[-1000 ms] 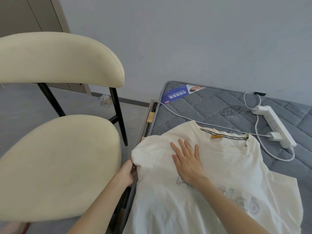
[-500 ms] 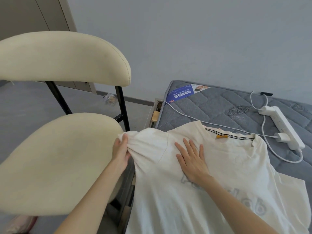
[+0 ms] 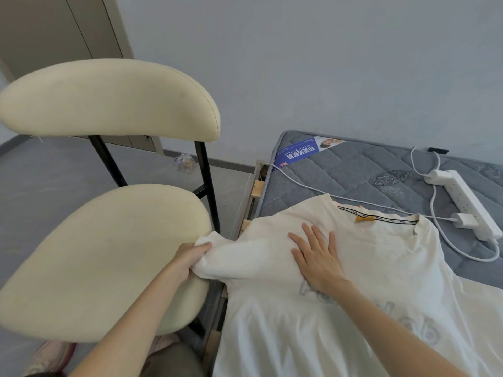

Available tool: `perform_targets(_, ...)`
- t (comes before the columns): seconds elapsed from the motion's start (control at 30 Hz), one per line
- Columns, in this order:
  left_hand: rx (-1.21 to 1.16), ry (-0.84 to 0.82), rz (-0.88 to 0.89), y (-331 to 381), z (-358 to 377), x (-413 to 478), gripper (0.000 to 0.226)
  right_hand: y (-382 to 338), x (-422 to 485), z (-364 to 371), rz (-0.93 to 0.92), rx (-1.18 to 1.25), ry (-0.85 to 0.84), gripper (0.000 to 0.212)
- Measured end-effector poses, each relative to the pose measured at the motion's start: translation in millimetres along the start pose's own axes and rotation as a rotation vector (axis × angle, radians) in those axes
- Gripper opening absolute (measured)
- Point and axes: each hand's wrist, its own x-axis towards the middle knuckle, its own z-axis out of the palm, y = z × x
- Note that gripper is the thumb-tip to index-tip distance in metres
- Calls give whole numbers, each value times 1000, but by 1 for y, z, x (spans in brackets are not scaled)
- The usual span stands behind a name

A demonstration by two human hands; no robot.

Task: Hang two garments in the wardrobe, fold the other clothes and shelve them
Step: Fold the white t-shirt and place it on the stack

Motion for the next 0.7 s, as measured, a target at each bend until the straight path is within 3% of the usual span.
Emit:
perform_targets(0.13, -118, 19, 188, 12, -5, -1, 26, -1, 1, -3, 5, 6, -36, 48)
perform_targets(0.2, -11, -3, 310, 18, -8, -5, 20, -1, 1, -7, 0, 14, -56, 48)
perform_targets(0.37, 317, -94, 518, 30, -14, -12, 32, 3, -3, -23, -43, 78, -44, 46)
perform_targets(0.53, 242, -121, 695, 41, 10, -44, 51, 11, -10, -47, 30, 523, 172, 38)
perform_targets(0.7, 248, -389, 826, 22, 76, -87, 49, 27, -20, -74, 186, 865, 312, 29)
